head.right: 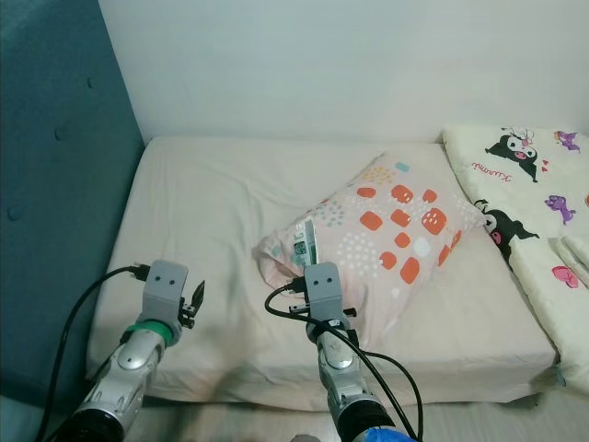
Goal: Clean up the room
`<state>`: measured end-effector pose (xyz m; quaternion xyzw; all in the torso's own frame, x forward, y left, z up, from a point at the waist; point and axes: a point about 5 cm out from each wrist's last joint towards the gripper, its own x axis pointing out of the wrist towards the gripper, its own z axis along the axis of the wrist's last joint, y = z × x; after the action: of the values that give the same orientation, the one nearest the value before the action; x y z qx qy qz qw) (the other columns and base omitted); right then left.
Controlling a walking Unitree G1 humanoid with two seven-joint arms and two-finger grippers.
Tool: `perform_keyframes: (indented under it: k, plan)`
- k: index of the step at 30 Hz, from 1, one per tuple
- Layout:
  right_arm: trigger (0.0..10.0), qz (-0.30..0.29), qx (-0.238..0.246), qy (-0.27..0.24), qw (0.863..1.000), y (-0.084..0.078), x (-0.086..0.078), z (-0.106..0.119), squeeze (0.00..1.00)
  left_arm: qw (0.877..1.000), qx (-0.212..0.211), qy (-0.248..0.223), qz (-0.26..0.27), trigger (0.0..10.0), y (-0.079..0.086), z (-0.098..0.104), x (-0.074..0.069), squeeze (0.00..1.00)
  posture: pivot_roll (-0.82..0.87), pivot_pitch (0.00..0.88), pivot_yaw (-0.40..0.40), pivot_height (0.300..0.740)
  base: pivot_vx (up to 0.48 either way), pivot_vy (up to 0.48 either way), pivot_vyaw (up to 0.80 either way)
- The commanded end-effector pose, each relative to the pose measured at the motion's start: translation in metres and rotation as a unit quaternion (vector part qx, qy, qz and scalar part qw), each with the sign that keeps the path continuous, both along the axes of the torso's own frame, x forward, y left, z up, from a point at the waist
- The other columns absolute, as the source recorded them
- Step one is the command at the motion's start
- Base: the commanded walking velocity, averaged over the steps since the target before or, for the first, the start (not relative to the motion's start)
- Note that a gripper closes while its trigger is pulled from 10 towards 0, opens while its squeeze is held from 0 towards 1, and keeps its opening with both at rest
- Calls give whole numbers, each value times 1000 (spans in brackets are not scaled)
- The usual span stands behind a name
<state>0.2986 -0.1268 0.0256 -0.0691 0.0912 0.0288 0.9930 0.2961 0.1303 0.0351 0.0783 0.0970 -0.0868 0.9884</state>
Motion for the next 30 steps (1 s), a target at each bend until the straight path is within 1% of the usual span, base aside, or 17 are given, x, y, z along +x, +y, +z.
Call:
perform_keyframes:
  k: [1, 6, 9, 24, 26, 30]
  plan:
    - [10000, -14, 2, 21, 1000, -5, -6, -9, 0, 1000, -7, 17, -4, 10000, -2, -6, -4, 0, 9, 58, -19, 740, 0, -480, 0]
    - [10000, -16, 2, 21, 1000, -6, -6, -9, 0, 1000, -9, 16, -3, 10000, -3, -5, -3, 0, 8, 63, -19, 740, 0, -480, 0]
    - [10000, -18, 2, 22, 1000, -6, -5, -8, 0, 1000, -20, 21, 11, 10000, -1, -6, -3, 0, 10, 65, -19, 740, 0, 0, 0]
    - [10000, -17, 3, 27, 999, -4, -7, -10, 0, 1000, -15, 25, 10, 10000, 3, -6, -4, 0, 14, 74, -16, 740, 0, 0, 0]
    - [10000, -9, -13, 23, 1000, -4, -6, -9, 0, 1000, -14, 25, 9, 10000, 3, -6, -4, 0, 14, 74, -14, 740, 0, 0, 0]
    - [10000, 0, -24, 24, 999, -3, -6, -10, 0, 1000, -13, 27, 8, 10000, 3, -7, -4, 0, 13, 74, -14, 740, 0, 0, 800]
